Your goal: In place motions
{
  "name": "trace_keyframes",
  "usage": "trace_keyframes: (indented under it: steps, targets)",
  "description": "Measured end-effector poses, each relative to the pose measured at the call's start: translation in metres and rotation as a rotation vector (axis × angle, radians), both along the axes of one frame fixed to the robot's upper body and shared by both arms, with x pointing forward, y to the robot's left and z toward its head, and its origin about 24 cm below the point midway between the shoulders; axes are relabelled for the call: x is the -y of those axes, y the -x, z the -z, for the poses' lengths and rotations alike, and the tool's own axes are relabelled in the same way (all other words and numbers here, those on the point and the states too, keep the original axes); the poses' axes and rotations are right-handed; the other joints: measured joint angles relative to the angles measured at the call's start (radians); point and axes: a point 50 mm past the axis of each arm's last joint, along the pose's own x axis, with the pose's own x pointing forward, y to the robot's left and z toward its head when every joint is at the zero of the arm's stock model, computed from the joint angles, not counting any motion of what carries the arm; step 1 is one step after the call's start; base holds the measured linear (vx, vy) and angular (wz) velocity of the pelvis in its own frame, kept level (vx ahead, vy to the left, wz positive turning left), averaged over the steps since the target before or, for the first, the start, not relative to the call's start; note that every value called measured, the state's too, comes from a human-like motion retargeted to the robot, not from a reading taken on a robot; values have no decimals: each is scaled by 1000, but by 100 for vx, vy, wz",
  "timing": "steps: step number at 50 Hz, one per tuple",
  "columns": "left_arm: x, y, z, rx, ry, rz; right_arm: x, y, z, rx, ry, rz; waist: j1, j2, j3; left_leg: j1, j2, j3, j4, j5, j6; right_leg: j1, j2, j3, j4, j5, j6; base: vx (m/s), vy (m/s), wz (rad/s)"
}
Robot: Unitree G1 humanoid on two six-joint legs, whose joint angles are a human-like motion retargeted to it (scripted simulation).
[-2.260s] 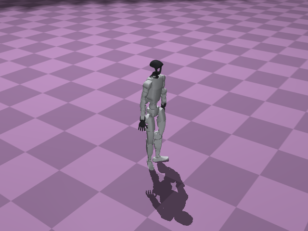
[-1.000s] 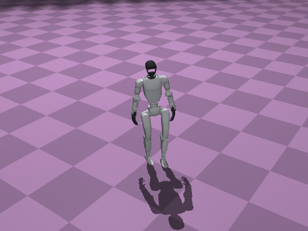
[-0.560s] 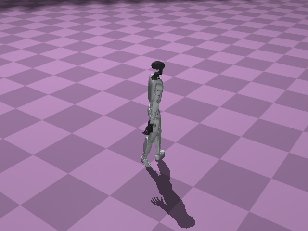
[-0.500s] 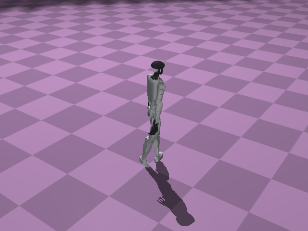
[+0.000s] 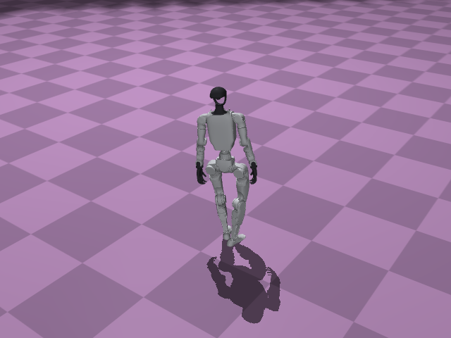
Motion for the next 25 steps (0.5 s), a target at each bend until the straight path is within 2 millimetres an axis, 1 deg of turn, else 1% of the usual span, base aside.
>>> trace_keyframes:
  steps: [2, 3, 4, 5, 6, 7, 8, 10, 12, 15, 18, 20, 21, 22, 25]
  targets:
    - [6, 4, 1, -4, 19, -23, 1, -2, 0, 4, 8, -31, 8, -27, 28, 23, -42, -28, 2, -8, 17, -7, -23, 19, -92, 0, 6, 12, -5, 108]
    - [9, 7, 2, -9, 28, -31, 1, -1, 0, 3, 11, -42, 14, -39, 38, 35, -63, -41, 1, -11, 24, -5, -38, -2, -138, 17, 5, 14, -4, 93]
    - [11, 9, 2, -13, 39, -36, 0, -1, 0, 2, 13, -48, 16, -48, 50, 48, -80, -55, 2, -14, 29, 0, -51, -32, -179, 84, -13, 16, -4, 91]
    - [12, 11, 2, -16, 51, -38, 0, -1, 0, 2, 13, -52, 16, -56, 62, 62, -94, -71, 2, -16, 32, 7, -64, -66, -218, 177, -41, 12, -4, 65]
    - [13, 10, 2, -17, 63, -35, -1, -1, 0, 1, 11, -51, 30, -59, 63, 63, -97, -72, 2, -20, 31, 0, -55, 5, -202, 142, -36, 9, -3, 38]
    - [14, 10, 2, -18, 74, -32, -2, 0, 0, -1, 9, -46, 44, -61, 64, 62, -100, -75, 1, -23, 30, -4, -54, 26, -189, 119, -32, 6, -4, 14]
    - [17, 8, 3, -16, 83, -26, -2, 3, 1, -7, 5, -35, 58, -61, 61, 61, -105, -79, -2, -25, 31, -2, -67, -55, -184, 116, -32, 0, 0, 0]
    - [23, -1, 4, 14, 92, -29, -1, 3, 0, -8, 3, -8, 98, -57, 66, 53, -109, -75, -4, -33, 34, -15, -85, -68, -172, 122, -17, -4, 0, -25]
    - [30, -11, 5, 65, 105, -52, 0, 2, 0, -1, 2, -3, 133, -57, 81, 61, -113, -45, -21, -38, 39, -30, -82, -35, -176, 136, -21, -10, -1, -72]
    - [34, -22, 5, 123, 125, -53, 3, -1, 0, 3, 15, -32, 104, -44, 90, 70, -109, -15, -43, -40, 48, -35, -68, -16, -196, 158, -33, -10, -7, -47]
    - [29, -33, 4, 141, 124, 32, 5, -5, -1, 16, 34, -55, 53, -27, 87, 69, -88, 51, -62, -49, 47, -64, -51, 15, -193, 140, -35, -17, -9, -91]
    - [21, -44, 2, 151, 116, 118, 5, -12, -2, 37, 29, -62, 30, -21, 99, 70, -71, 107, -66, -58, 43, -83, -41, 32, -183, 121, -36, -26, -19, -152]
    - [16, -49, 0, 157, 109, 162, 6, -14, -2, 43, 27, -58, 16, -18, 108, 74, -62, 137, -67, -64, 39, -84, -42, 15, -180, 113, -33, -30, -15, -173]
    - [12, -54, -1, 161, 101, 202, 6, -16, -2, 48, 27, -52, 2, -16, 115, 78, -52, 167, -68, -71, 34, -84, -45, -13, -179, 105, -28, -32, -12, -184]
    - [-1, -62, -5, 169, 72, 292, 10, -18, -3, 63, 42, -10, -45, -11, 119, 87, -26, 257, -67, -93, 16, -64, -69, -186, -184, 86, 2, -33, -17, -208]
